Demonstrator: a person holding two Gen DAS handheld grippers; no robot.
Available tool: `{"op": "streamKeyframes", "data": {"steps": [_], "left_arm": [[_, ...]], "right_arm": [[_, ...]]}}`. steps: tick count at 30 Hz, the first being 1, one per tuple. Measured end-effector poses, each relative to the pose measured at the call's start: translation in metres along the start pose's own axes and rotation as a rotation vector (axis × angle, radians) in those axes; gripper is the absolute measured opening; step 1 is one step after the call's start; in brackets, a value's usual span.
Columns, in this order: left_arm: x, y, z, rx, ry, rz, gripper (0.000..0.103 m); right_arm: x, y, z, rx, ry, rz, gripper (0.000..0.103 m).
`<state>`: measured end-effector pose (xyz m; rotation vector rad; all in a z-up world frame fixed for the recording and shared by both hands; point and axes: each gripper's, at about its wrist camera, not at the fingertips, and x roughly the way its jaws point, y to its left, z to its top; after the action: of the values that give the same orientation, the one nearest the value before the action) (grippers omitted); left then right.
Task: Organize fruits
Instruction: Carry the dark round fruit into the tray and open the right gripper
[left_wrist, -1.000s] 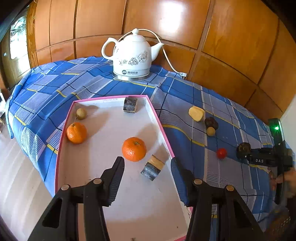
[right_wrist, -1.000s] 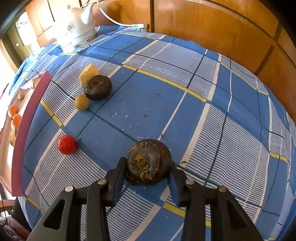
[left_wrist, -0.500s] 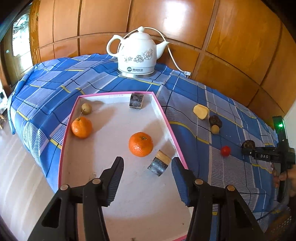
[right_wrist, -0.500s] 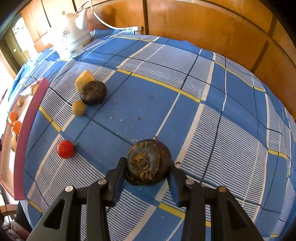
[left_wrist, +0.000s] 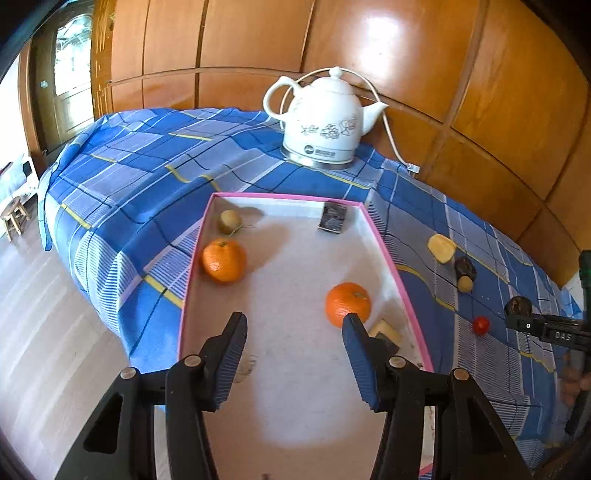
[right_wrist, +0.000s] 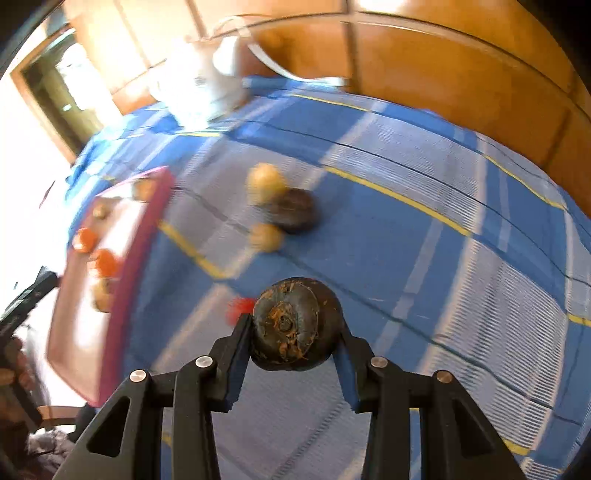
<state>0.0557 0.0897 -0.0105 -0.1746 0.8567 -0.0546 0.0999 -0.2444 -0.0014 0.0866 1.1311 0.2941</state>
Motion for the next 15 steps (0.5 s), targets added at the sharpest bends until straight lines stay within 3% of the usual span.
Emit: {"op": "streamKeyframes", "data": {"steps": [11, 15], "left_arm": [[0.001, 0.010, -0.006, -0.023, 0.004, -0.017, 0.054], [0.002, 0.014, -0.009, -0.032, 0.011, -0.023, 0.054]], "right_arm": [[0.028, 0.127, 0.049, -0.125, -0.015, 0.231, 0.042], [0.051, 0.156, 0.066, -0.138, -0.001, 0.246, 0.042]]}}
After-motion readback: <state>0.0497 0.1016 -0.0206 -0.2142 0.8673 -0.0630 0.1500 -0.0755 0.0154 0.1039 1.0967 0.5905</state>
